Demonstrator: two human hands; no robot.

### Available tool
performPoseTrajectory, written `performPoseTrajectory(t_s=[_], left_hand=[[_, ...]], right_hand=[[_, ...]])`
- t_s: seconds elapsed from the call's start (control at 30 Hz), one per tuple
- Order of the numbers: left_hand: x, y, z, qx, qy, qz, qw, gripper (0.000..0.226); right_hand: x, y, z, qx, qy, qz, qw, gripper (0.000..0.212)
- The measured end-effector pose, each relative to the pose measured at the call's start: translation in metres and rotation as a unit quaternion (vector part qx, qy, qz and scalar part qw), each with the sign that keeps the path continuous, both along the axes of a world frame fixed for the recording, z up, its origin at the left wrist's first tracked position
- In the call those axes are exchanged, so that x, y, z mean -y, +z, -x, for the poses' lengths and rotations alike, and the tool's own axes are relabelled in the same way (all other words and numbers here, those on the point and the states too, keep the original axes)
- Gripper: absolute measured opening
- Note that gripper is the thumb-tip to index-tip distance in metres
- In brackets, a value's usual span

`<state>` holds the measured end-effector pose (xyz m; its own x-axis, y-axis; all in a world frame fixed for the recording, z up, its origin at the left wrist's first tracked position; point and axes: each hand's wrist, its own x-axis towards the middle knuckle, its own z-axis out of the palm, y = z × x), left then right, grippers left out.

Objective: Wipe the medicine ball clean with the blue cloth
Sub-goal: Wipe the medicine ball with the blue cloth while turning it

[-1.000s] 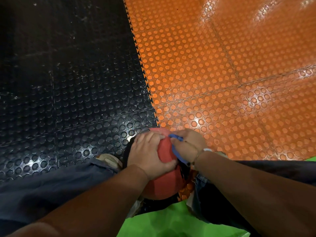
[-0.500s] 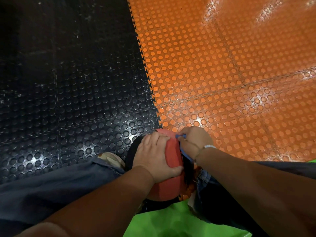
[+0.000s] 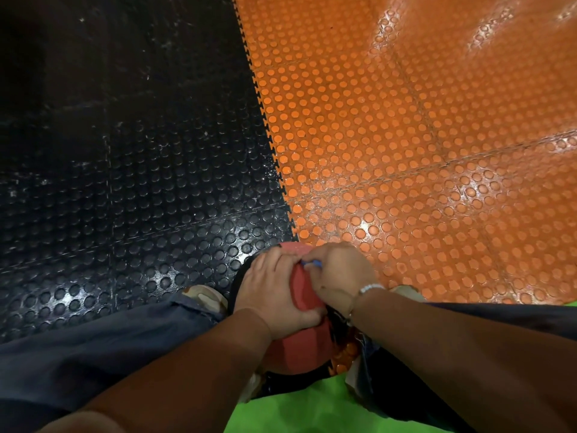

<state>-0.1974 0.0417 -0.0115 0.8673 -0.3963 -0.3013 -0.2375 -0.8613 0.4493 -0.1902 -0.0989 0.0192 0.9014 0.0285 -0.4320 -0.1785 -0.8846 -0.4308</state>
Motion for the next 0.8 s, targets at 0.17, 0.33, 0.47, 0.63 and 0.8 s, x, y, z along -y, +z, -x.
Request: performPoseTrajectory(t_s=[0.17,0.33,0.47,0.63,0.8], left_hand=[[0.001,-0.004,-0.004,0.038,0.024,0.051,0.998,0.086],[0.001,0.005,0.004,-0.004,0.044,-0.112,0.993,0.117],[0.012,0.01,0.008,-0.013,0.014,-0.13,0.991,0.119],[0.013,0.008,0.017,-0.028,-0.005,-0.104,0.994,0.117],[0.011,0.007,0.015,-0.023,-0.003,-0.097,0.995,0.117]], right_hand=[[0.011,-0.001,-0.006,-0.037,-0.066,-0.038,0.996,0.022],[0.007,-0.004,-0.003,-0.031,0.021,-0.041,0.998,0.02],[0.021,-0.009,-0.015,-0.063,-0.084,-0.047,0.993,0.02],[0.014,-0.01,-0.005,-0.066,-0.024,-0.011,0.997,0.024],[0.022,-0.014,-0.005,-0.049,-0.064,-0.041,0.996,0.024]])
